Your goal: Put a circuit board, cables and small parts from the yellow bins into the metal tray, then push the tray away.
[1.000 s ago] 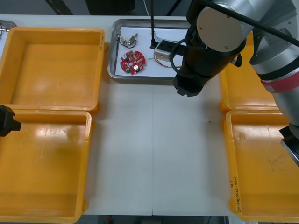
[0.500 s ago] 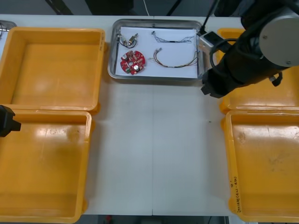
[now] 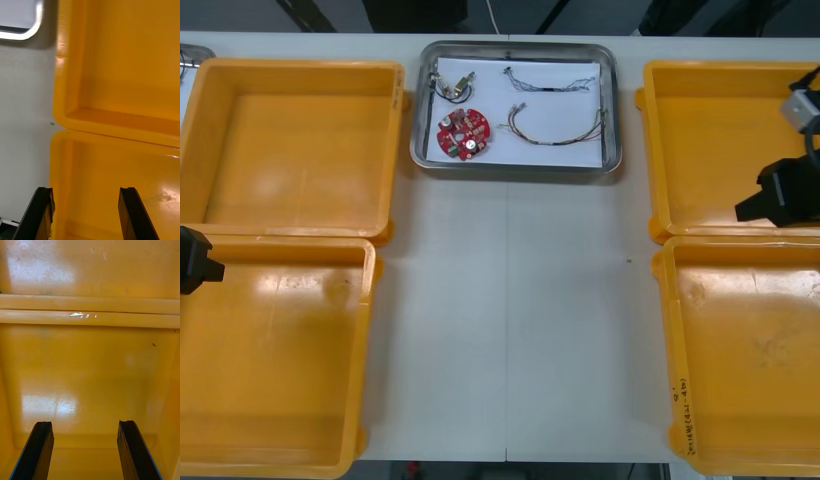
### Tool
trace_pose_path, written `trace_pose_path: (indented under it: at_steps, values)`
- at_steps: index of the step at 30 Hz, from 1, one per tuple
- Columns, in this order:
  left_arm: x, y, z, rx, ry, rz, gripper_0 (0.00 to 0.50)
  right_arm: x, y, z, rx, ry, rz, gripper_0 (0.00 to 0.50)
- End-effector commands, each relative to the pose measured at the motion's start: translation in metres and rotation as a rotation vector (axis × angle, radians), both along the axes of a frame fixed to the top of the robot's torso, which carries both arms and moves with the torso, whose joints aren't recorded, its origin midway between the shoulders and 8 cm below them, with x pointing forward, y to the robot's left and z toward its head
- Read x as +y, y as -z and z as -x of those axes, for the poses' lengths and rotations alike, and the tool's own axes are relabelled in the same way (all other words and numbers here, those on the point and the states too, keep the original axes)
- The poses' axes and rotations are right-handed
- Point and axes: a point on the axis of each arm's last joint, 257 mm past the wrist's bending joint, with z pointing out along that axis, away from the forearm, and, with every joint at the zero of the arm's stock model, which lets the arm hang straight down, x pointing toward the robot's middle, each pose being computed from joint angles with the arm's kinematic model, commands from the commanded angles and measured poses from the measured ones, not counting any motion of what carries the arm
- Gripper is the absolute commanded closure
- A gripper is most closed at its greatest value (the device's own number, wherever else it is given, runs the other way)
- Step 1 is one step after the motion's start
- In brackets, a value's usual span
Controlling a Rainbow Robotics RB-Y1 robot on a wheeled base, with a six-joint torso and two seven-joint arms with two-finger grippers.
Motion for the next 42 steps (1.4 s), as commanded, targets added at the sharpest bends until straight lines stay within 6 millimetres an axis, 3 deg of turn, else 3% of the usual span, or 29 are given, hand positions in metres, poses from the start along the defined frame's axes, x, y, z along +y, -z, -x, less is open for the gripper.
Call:
trace_pose_path:
  at_steps: [1, 8, 19, 22, 35, 42]
  values:
    - [0.017, -0.013, 0.003, -0.018, 0.058, -0.098, 0.0, -0.05, -0.01, 0.016, -0.021, 0.11, 0.023, 0.0]
    - [0.017, -0.013, 0.003, -0.018, 0.058, -0.098, 0.0, -0.085, -0.006, 0.028, -0.018, 0.2, 0.028, 0.0]
    - [0.017, -0.013, 0.003, -0.018, 0.058, -0.098, 0.0, -0.11, 0.02, 0.046, 0.039, 0.255, 0.079, 0.0]
    - [0.017, -0.013, 0.003, -0.018, 0.058, -0.098, 0.0, -0.113, 0.027, 0.051, 0.059, 0.259, 0.09, 0.0]
    - [0.017, -0.013, 0.003, -0.018, 0.058, -0.098, 0.0, -0.118, 0.021, 0.051, 0.048, 0.265, 0.092, 0.0]
    - [0.017, -0.013, 0.003, -0.018, 0.058, -0.098, 0.0, -0.106, 0.017, 0.052, 0.032, 0.227, 0.099, 0.0]
